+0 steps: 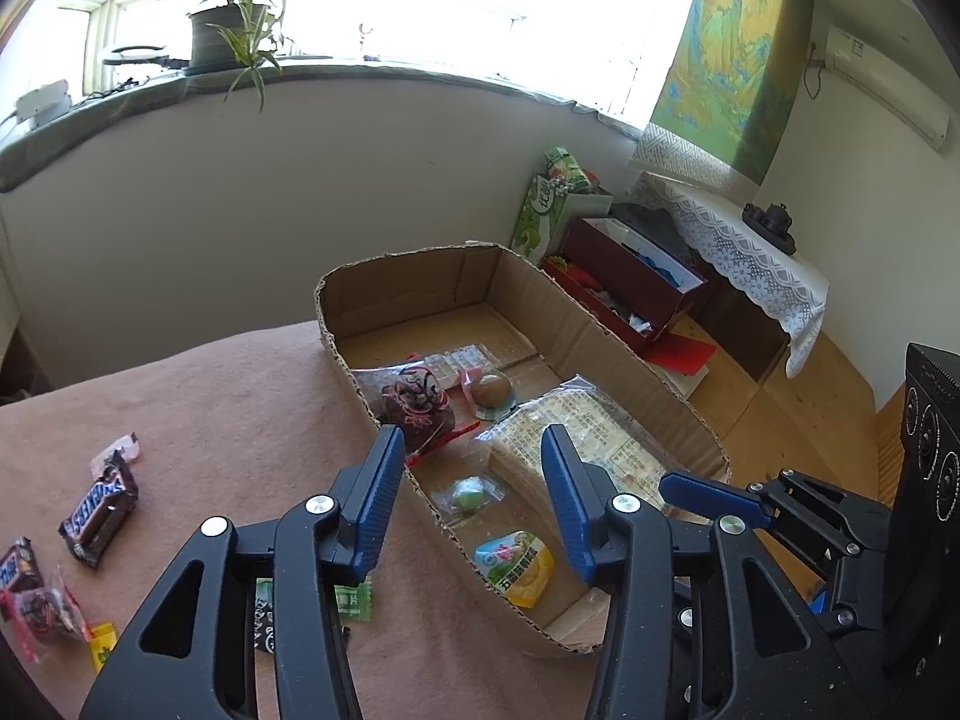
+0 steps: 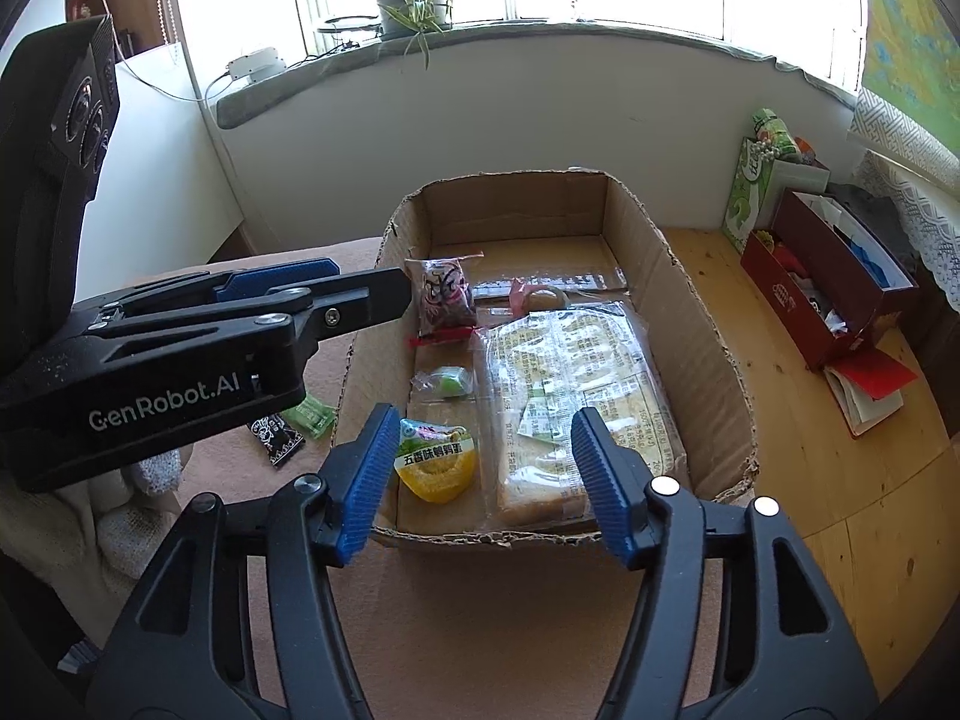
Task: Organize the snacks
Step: 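Carry both snacks into the cardboard box and open both tools, then withdraw both tools from the box back over the candies on the table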
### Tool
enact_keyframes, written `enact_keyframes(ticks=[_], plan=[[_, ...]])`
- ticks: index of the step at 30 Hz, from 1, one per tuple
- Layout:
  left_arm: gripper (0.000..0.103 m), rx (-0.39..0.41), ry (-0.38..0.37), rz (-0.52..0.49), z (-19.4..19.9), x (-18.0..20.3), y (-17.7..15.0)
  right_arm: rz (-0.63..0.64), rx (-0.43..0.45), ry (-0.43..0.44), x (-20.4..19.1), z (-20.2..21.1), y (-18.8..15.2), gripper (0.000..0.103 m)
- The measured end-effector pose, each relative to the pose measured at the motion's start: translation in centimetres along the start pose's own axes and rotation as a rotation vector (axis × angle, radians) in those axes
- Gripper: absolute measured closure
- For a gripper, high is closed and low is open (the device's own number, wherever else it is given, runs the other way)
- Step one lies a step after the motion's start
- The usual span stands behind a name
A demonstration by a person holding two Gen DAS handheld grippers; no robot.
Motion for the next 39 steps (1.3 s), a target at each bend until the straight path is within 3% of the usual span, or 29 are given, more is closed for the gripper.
enact_keyframes(ticks=[15, 29, 39], plan=[[0.057, 0.035, 0.019, 0.043, 3.1, -2.7, -0.1, 0.023, 0.025, 0.009, -2.4, 1.4, 1.0, 0.041], [0.057, 0.087, 0.094, 0.153, 8.3, -10.8, -1.2, 0.094, 0.047, 0.080, -8.2, 2.2, 2.0, 0.041], [0.057, 0.084, 0.159, 0.229, 10.9, -16.4, -4.4, 0.157, 0.003, 0.190, -14.3, 0.1, 0.7, 0.041]])
Point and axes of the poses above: each gripper's, at about its wrist camera, not at the fingertips, and z roughly against the way its jaws point, x to its right, y to its top, the point moved 10 cm from there along -z, roughly the way its jaws point, and after that the axes turned 10 degrees about z, right-handed, at the moved point
